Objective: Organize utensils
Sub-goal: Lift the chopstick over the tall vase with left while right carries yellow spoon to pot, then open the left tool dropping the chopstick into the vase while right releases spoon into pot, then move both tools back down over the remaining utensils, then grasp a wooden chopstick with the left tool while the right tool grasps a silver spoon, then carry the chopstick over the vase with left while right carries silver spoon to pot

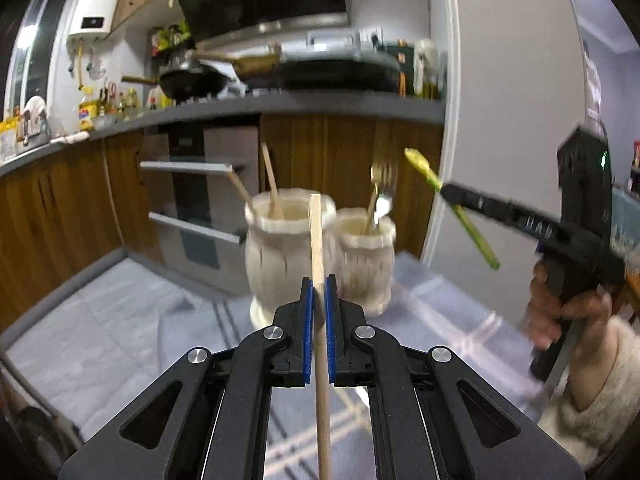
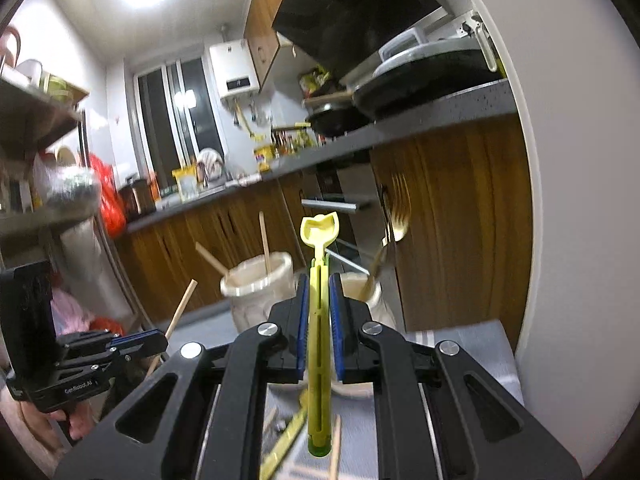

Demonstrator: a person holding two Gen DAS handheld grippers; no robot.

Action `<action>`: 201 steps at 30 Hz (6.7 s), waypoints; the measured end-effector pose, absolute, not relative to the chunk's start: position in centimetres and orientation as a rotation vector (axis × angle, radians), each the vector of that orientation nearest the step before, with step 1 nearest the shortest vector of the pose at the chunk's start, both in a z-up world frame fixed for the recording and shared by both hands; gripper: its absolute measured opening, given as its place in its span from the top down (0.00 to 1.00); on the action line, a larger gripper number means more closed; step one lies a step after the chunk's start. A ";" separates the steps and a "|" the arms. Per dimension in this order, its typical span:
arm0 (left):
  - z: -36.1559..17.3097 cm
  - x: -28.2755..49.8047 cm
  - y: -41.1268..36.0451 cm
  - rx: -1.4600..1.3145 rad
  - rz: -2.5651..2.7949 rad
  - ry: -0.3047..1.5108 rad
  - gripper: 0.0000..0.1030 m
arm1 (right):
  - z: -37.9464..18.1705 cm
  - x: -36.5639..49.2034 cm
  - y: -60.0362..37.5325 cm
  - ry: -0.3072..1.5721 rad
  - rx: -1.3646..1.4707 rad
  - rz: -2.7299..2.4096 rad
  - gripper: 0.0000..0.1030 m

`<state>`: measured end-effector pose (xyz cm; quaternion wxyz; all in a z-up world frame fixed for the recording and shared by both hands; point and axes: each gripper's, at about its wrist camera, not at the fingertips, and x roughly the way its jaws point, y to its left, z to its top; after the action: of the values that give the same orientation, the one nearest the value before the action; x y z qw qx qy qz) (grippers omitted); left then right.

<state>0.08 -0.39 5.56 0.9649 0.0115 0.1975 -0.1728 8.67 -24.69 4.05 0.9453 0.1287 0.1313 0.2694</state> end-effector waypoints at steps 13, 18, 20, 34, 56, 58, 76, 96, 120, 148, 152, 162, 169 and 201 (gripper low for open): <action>12.1 9.0 -2.3 -0.061 -0.253 0.200 0.94 | 5.4 16.6 -22.2 0.242 0.376 0.618 0.90; 12.9 11.8 -3.0 -0.075 -0.188 0.131 0.94 | 4.8 18.9 -20.7 0.253 0.356 0.590 0.90; 12.5 12.7 -3.5 -0.053 -0.147 0.104 0.94 | 4.1 19.3 -20.3 0.263 0.342 0.580 0.90; 9.7 12.8 -3.3 -0.034 -0.112 0.101 0.94 | 1.4 20.2 -19.9 0.325 0.315 0.552 0.90; 6.4 6.8 -2.9 -0.010 -0.192 0.272 0.94 | 1.0 13.0 -21.2 0.337 0.145 0.436 0.91; 6.1 6.7 -3.2 0.002 -0.192 0.283 0.94 | 0.8 13.2 -21.0 0.346 0.128 0.436 0.91; 6.2 4.9 -2.1 -0.025 -0.184 0.280 0.71 | 0.5 13.4 -21.9 0.364 0.169 0.419 0.65; 3.1 1.6 -0.8 -0.004 -0.088 0.376 0.05 | -1.2 9.8 -25.3 0.503 0.146 0.373 0.05; -4.3 0.5 -1.3 0.063 -0.107 0.772 0.05 | -5.6 7.4 -20.1 0.716 -0.134 0.452 0.05; -6.0 2.2 -3.6 0.126 -0.282 0.915 0.93 | -5.8 8.2 -19.3 0.804 -0.044 0.594 0.46; -5.9 2.2 -2.2 0.101 -0.283 0.925 0.94 | -5.8 7.5 -17.5 0.824 -0.076 0.662 0.62; -5.7 2.0 -0.7 0.083 -0.288 0.932 0.95 | -6.2 7.1 -11.7 0.901 -0.265 0.650 0.81; -5.7 1.8 -0.3 0.072 -0.300 0.936 0.95 | -6.4 8.2 -9.7 0.954 -0.350 0.573 0.84; -5.7 2.9 -2.1 0.171 -0.265 0.977 0.95 | 1.0 5.7 -22.1 0.462 0.194 0.623 0.99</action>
<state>2.91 -2.10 -5.67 0.8712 0.0819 0.4671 -0.1267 5.66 -22.11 0.96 0.9212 0.0943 0.2249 0.3032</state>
